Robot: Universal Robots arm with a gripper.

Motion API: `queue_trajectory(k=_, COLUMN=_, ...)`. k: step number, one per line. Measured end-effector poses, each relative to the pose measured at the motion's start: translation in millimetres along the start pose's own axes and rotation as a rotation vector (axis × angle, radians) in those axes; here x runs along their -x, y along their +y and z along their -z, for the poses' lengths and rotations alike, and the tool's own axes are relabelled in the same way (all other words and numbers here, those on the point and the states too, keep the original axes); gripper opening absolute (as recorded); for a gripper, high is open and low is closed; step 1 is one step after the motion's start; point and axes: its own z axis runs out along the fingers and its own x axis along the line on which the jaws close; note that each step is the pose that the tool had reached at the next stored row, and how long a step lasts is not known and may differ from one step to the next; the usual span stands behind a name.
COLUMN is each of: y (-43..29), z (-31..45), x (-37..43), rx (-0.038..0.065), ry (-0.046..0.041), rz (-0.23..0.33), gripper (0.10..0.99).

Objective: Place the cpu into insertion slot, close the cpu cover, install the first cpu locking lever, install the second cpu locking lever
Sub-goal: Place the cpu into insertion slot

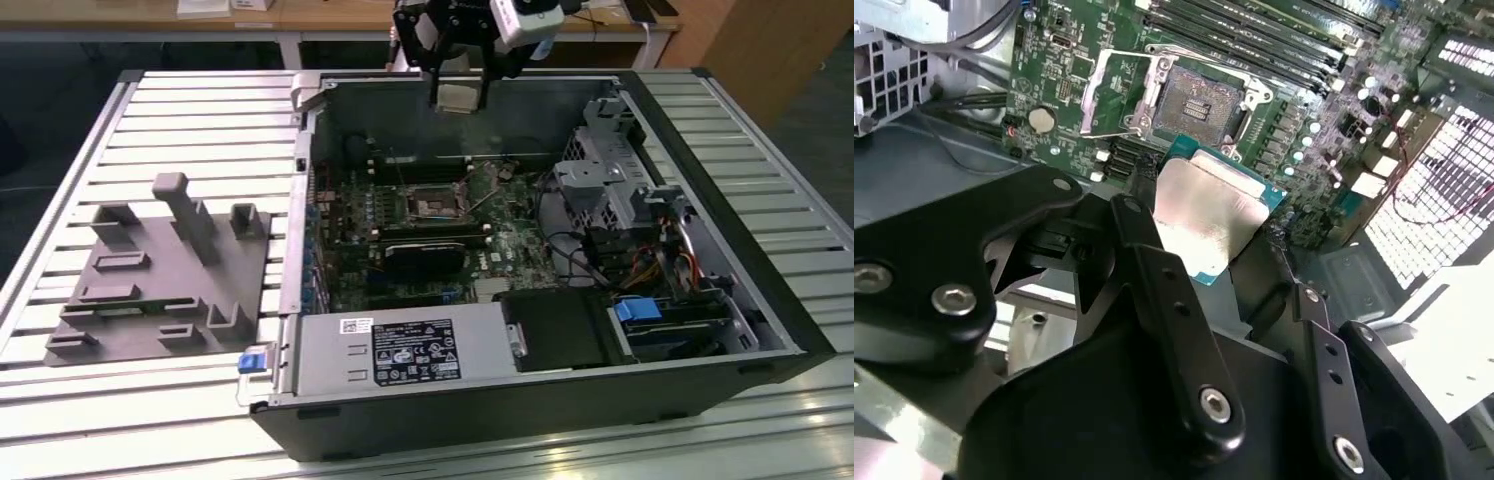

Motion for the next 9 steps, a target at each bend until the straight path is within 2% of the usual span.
queue_trajectory(k=9, y=-0.6, z=-0.2, x=-3.2, rx=0.000, ry=-0.0025, rz=-0.028, gripper=0.541)
